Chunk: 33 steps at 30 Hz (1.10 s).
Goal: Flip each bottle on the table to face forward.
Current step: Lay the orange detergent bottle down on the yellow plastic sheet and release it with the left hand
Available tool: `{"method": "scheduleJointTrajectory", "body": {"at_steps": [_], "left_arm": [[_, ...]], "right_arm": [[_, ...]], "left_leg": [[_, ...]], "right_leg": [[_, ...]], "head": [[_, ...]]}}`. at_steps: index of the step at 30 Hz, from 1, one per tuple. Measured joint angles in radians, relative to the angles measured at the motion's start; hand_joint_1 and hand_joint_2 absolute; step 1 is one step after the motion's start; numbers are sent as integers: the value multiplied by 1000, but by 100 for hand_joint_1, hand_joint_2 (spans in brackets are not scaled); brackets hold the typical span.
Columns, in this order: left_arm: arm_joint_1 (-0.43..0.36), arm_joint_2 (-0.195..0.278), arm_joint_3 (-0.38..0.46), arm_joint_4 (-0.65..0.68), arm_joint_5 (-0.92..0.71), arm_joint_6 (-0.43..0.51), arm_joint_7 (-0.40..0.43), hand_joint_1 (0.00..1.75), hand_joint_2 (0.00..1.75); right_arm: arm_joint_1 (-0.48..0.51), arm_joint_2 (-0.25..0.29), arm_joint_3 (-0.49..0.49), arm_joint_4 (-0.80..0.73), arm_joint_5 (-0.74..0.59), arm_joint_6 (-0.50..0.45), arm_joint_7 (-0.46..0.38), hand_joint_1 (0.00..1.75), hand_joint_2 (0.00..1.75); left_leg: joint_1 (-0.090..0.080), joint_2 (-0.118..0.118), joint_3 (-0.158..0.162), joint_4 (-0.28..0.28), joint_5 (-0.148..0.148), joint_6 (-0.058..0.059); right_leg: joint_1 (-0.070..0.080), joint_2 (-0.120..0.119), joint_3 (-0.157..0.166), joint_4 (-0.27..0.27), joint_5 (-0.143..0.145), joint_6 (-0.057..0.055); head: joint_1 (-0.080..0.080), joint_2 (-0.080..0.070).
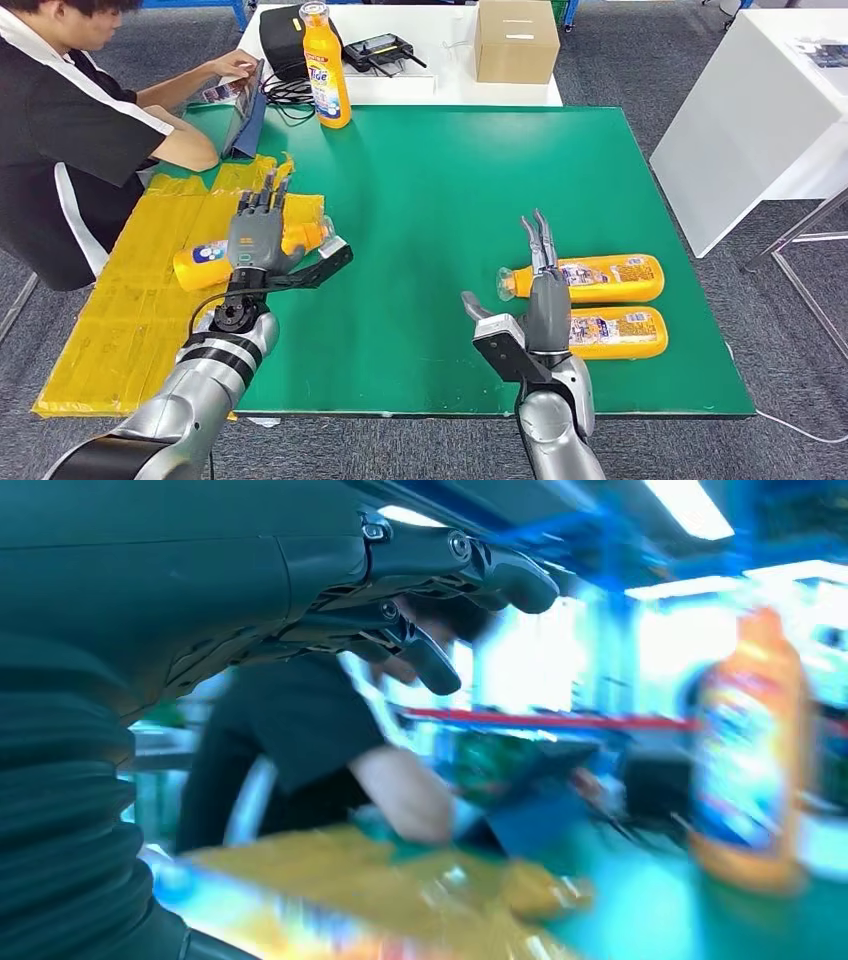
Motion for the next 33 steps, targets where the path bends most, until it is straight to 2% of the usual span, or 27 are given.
{"method": "scheduleJointTrajectory", "body": {"at_steps": [5,12,14,16,19,21,23,27,33], "left_arm": [[29,14,-52,-122,-1,0,95,0,175],[58,17,-94,-214,0,0,93,0,175],[61,12,-87,-227,27,0,23,0,175],[63,-13,-46,-232,110,0,-146,0,175],[63,-78,44,-221,312,-17,-416,0,175],[67,-118,76,-212,453,-42,-520,0,175],[78,-150,80,-210,522,-51,-550,0,175],[99,-196,59,-210,561,-39,-556,0,175],[115,-224,12,-211,612,-24,-569,0,175]], "right_arm": [[-7,-3,-5,13,14,-5,12,0,175],[-11,-3,-8,30,26,-17,15,0,175],[-12,-4,-8,34,50,-27,27,0,175],[-17,-9,-8,39,113,-49,60,0,175],[-43,-36,-12,52,245,-80,126,0,175],[-73,-67,-25,71,344,-98,167,0,175],[-113,-104,-48,103,432,-114,197,0,175],[-213,-170,-103,202,542,-143,236,0,175],[-331,-232,-167,345,632,-197,278,0,175]], "left_leg": [[1,-1,0,0,0,0],[1,-1,0,0,0,0],[1,-1,0,0,0,0],[0,-2,0,0,0,0],[-1,-3,0,0,0,0],[-2,-3,0,0,0,0],[-4,-3,0,0,0,1],[-5,-3,0,1,1,1],[-4,-3,0,1,1,1]], "right_leg": [[1,0,0,0,0,0],[1,0,0,1,0,0],[1,0,0,0,0,0],[1,-1,0,0,0,0],[0,-1,0,0,0,0],[-1,-1,0,0,0,0],[-1,-1,0,0,0,1],[-3,-1,0,0,1,1],[-3,-1,0,0,1,1]], "head": [[0,0],[0,0],[0,0],[0,0],[0,0],[0,0],[0,0],[0,0],[0,0]]}}
